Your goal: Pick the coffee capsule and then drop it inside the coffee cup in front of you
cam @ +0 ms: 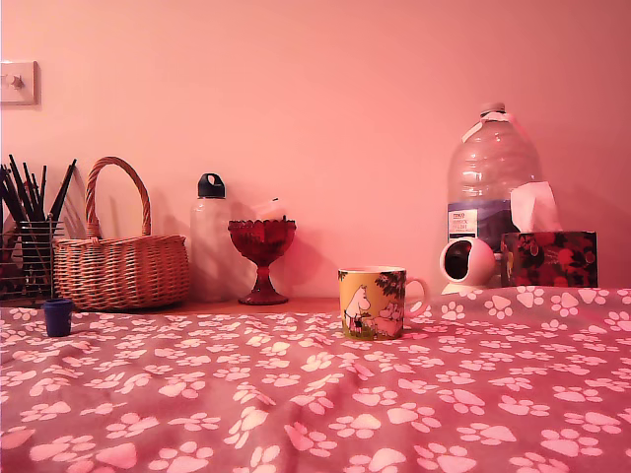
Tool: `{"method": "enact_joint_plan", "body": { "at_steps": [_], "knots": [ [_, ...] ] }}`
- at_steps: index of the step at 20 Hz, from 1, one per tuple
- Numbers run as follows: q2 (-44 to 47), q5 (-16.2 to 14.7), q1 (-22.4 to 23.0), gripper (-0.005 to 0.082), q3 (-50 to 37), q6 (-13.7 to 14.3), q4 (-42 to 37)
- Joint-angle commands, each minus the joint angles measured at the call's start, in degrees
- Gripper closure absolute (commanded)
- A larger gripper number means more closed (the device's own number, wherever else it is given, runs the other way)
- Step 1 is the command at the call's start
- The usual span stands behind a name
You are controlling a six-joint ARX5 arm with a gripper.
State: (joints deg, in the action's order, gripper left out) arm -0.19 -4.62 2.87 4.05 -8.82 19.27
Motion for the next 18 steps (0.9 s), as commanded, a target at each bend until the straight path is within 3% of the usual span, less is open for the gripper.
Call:
{"method": "enact_joint_plan", "body": {
  "at_steps": [1,18],
  "knots": [
    [-0.55,0.55,-0.13,0.0793,-1.46,5.60,-7.30],
    [-0.55,0.59,-0.13,0.0793,-1.46,5.14,-8.26]
  ]
}}
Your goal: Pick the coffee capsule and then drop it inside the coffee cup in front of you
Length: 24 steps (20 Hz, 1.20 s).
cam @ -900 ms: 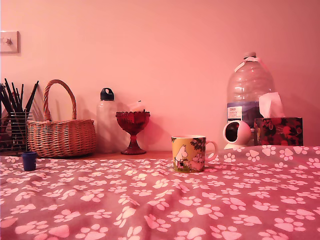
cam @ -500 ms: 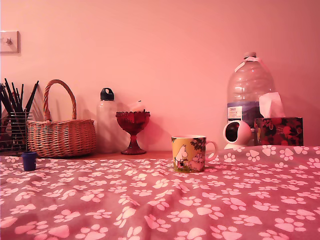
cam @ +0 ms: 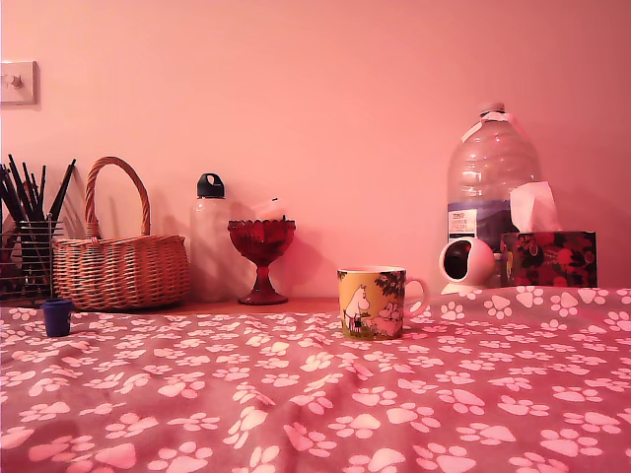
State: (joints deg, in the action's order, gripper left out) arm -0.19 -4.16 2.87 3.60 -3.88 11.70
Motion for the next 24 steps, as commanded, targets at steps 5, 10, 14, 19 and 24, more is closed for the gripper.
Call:
{"method": "enact_joint_plan", "body": {
  "at_steps": [5,10,14,19,24],
  "knots": [
    [-0.55,0.09,-0.13,0.0775,-1.01,-0.90,-2.69],
    [-0.35,0.17,-0.13,0.0762,-0.59,-1.31,-2.54],
    [4.55,1.90,-0.13,0.0762,1.01,-2.91,-2.84],
    [15.52,4.39,-0.13,0.0762,2.51,-3.26,-8.13],
    [23.39,6.32,-0.15,0.0685,2.51,-3.23,-17.59]
  ]
}}
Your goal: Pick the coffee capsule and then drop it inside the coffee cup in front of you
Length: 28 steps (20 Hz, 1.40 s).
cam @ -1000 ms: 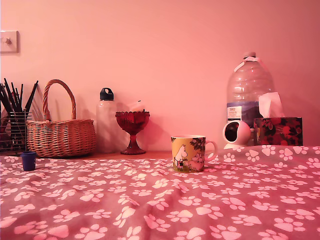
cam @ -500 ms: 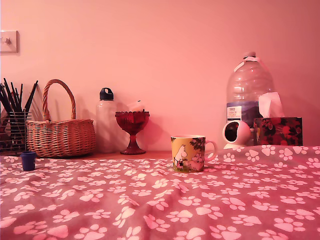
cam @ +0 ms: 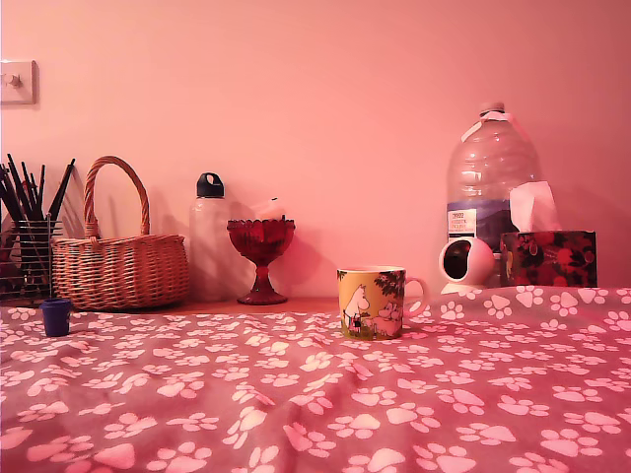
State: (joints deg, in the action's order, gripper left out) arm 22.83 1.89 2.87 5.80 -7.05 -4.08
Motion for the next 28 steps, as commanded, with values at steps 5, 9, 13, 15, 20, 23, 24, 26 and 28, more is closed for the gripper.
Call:
{"method": "enact_joint_plan", "body": {
  "at_steps": [5,9,13,15,20,23,24,26,28],
  "knots": [
    [4.04,0.50,-0.15,0.0367,0.31,-0.02,-7.87],
    [6.78,0.52,-0.15,0.0212,0.31,-0.02,-8.26],
    [10.75,0.50,-0.33,0.0213,0.31,0.02,-11.28],
    [13.22,0.39,-0.87,0.0213,0.22,0.07,-14.23],
    [21.53,-2.58,-4.04,0.0213,0.17,0.15,-23.21],
    [27.41,-4.07,-6.27,0.0213,0.17,0.39,-29.14],
    [29.46,-5.22,-6.91,0.0213,0.17,0.68,-31.34],
    [32.79,-6.14,-7.06,0.0213,0.17,1.77,-35.10],
    [35.54,-7.06,-7.06,0.0213,0.17,3.06,-38.27]
  ]
}}
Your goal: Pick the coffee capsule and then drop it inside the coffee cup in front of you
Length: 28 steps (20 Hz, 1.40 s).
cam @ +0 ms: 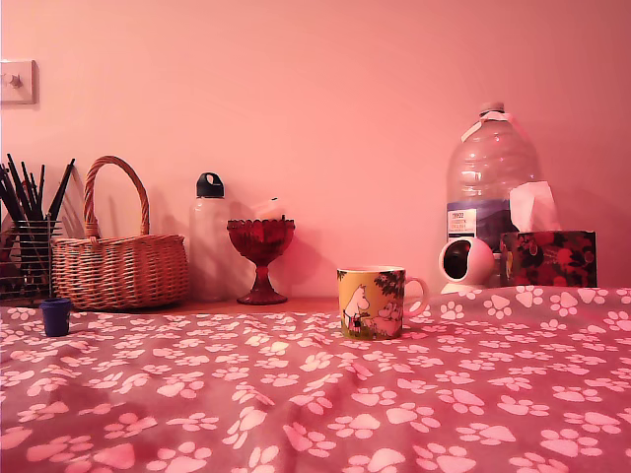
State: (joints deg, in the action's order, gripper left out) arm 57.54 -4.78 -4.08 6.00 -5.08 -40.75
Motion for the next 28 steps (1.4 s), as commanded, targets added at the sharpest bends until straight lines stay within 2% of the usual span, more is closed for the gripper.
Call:
{"method": "enact_joint_plan", "body": {
  "at_steps": [1,10,15,17,23,28],
  "knots": [
    [2.27,-0.44,-0.11,0.0213,-0.02,1.09,-3.04],
    [19.61,-1.05,-0.09,0.0213,0.07,1.14,-18.86],
    [27.36,-1.86,-0.11,0.0208,1.84,1.70,-24.79],
    [29.42,-1.90,-0.09,0.0179,3.65,2.14,-25.29],
    [36.83,-3.80,-0.09,0.0179,9.97,2.58,-25.29],
    [41.68,-3.89,-0.04,0.0179,13.38,3.17,-25.33]
  ]
}}
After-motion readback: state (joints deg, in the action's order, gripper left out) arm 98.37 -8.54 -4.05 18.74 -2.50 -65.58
